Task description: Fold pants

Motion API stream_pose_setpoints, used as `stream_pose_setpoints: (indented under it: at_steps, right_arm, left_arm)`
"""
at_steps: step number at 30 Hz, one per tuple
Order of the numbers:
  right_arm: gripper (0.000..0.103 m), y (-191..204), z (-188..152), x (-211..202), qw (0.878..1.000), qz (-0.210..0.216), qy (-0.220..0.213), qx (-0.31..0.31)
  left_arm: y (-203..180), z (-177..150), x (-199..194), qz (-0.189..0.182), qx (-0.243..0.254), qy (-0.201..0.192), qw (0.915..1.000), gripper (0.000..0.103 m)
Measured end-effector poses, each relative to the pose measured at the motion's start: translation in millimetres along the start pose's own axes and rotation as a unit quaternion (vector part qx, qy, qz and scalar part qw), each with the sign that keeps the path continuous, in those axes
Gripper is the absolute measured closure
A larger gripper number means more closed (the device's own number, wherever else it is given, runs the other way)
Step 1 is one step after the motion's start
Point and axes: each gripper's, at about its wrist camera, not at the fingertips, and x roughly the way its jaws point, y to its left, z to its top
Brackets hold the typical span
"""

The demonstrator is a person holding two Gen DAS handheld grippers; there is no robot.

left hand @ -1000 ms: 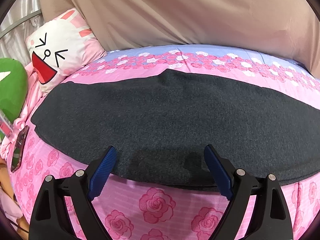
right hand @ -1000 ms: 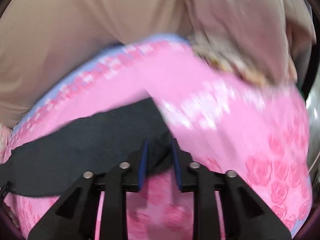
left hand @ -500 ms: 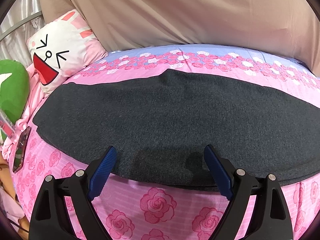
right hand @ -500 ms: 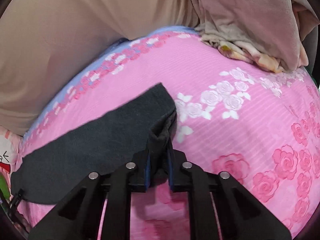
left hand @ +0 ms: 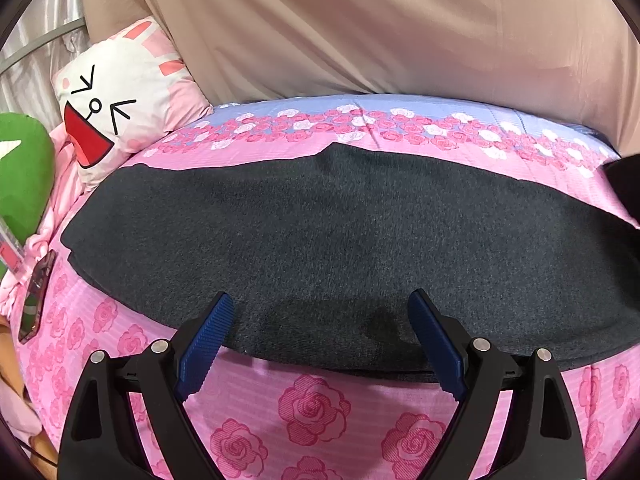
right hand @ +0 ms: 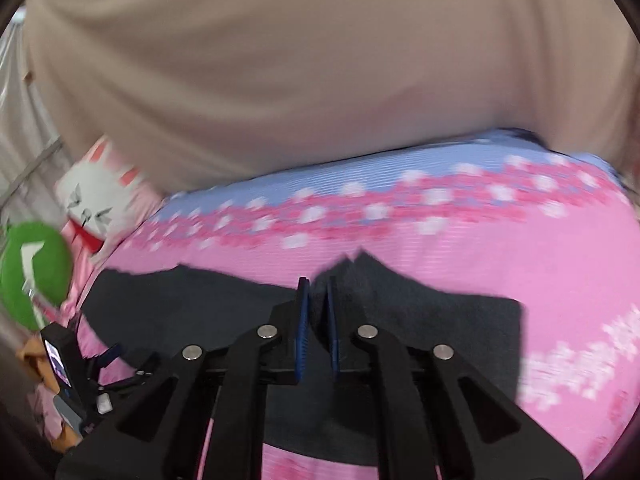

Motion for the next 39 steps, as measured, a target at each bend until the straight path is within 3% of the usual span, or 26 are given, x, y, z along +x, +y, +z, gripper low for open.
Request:
stream_pose_setpoints:
  at_steps: [3,6,7,8,11,16,19,21,22,23,25,29,32,33,35,36,37,38,39]
  right_arm:
    - [0.095,51,-8,52,0.997,0.043,0.057,-0.032]
    - [0.091,79,-20,67,0.995,0.030,0.067,-0.071]
    - [0.082,81,-22,63,0.995,0.017,0.060,-0.082]
    - [0.062,79,-25,56,0.994,0.006,0.055,-0.089]
    - [0.031,67,-36,30,0.988,-0.070,0.027,-0.137]
    - [0.029,72,-66,35,0.970,-0.091,0.064,-0.216]
    - [0.032,85,-78,67,0.964,-0.082,0.085,-0.238]
    - [0.057,86,-80,89,0.962,-0.087,0.100,-0.238]
    - [0.080,84,-78,96,0.965,-0.078,0.106,-0.226]
    - [0.097,83,-71,97,0.971,-0.070,0.102,-0.204]
    - [0.097,91,-61,89,0.977,-0.071,0.081,-0.186]
    - [0.097,120,-46,68,0.985,-0.003,0.050,-0.165]
    - [0.095,141,-62,99,0.979,0.005,0.087,-0.182]
    - [0.092,141,-74,120,0.976,0.006,0.119,-0.184]
    - [0.090,135,-82,125,0.978,0.006,0.123,-0.170]
    - [0.084,128,-82,115,0.981,0.021,0.113,-0.156]
    - [0.069,118,-80,100,0.984,0.026,0.101,-0.142]
    - [0.048,107,-78,82,0.989,0.021,0.077,-0.127]
    - [0.037,89,-78,54,0.993,0.007,0.044,-0.107]
  left_arm:
    - [3,0,-2,-0.007,-0.006,-0.004,0.9999,0.016]
    - [7,0,-4,-0.012,-0.016,-0.007,0.9998,0.016]
    - [10,0,-5,-0.016,-0.023,-0.009,0.9996,0.016]
    - [12,-1,-5,-0.019,-0.028,-0.010,0.9994,0.016]
    - [17,-1,-6,-0.029,-0.042,-0.013,0.9986,0.016]
    - [16,-1,-6,-0.030,-0.039,-0.013,0.9987,0.016]
    - [14,-1,-8,-0.026,-0.033,-0.017,0.9990,0.016]
    - [16,0,-11,-0.033,-0.036,-0.022,0.9986,0.016]
    - [20,0,-14,-0.046,-0.040,-0.024,0.9978,0.016]
    - [25,1,-17,-0.063,-0.046,-0.027,0.9966,0.016]
    - [45,5,-26,-0.093,-0.050,-0.034,0.9938,0.016]
    - [102,21,-37,-0.067,-0.092,-0.068,0.9912,0.016]
    - [141,32,-27,-0.082,-0.157,-0.051,0.9828,0.016]
    - [153,33,-23,-0.078,-0.178,-0.047,0.9798,0.016]
    - [164,32,-19,-0.060,-0.184,-0.044,0.9801,0.016]
    - [169,31,-19,-0.053,-0.182,-0.044,0.9808,0.016]
    - [176,29,-17,-0.038,-0.181,-0.041,0.9819,0.016]
    - [184,29,-15,-0.029,-0.182,-0.039,0.9821,0.016]
    - [193,29,-12,-0.024,-0.186,-0.035,0.9816,0.016]
